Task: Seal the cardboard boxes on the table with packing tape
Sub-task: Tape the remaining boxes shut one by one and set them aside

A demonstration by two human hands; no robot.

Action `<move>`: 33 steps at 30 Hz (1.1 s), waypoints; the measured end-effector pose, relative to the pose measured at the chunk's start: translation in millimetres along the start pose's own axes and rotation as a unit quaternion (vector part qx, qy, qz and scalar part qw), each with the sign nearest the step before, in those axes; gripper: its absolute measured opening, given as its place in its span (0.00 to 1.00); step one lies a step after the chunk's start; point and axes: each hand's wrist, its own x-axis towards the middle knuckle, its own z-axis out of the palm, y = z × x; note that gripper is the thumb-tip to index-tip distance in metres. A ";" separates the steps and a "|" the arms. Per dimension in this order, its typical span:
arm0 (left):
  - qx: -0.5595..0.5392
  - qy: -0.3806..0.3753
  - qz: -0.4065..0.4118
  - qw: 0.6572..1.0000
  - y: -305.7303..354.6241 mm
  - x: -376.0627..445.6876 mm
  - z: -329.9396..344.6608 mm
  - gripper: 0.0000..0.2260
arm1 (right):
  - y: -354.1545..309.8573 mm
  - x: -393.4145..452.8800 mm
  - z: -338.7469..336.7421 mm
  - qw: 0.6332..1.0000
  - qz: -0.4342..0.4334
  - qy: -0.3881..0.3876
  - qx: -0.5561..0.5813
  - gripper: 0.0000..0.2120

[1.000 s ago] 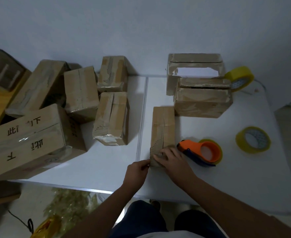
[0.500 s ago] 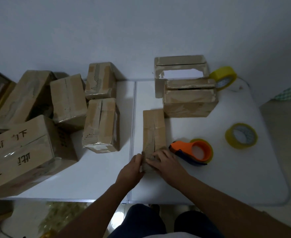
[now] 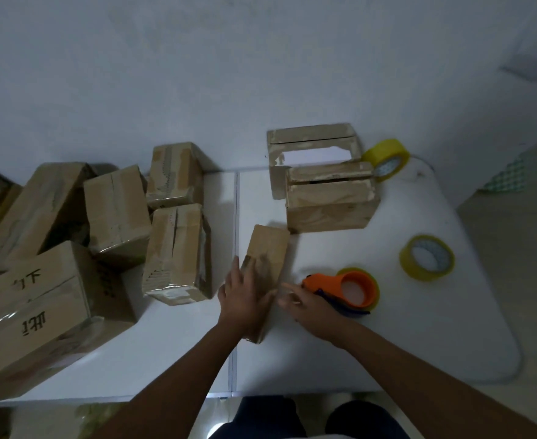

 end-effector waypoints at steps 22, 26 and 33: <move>0.085 -0.069 0.128 0.986 -16.8 -35.6 7.4 0.49 | 102.2 -11.7 -83.5 0.904 0.012 0.265 -0.335 0.12; 0.161 -0.135 0.208 0.955 -5.4 -30.3 2.8 0.49 | 107.5 -16.5 -93.9 0.896 0.001 0.296 -0.331 0.11; 0.196 -0.048 0.284 0.937 -2.9 -11.0 -11.6 0.42 | 77.6 -21.0 -62.3 0.932 -0.139 0.223 -0.251 0.12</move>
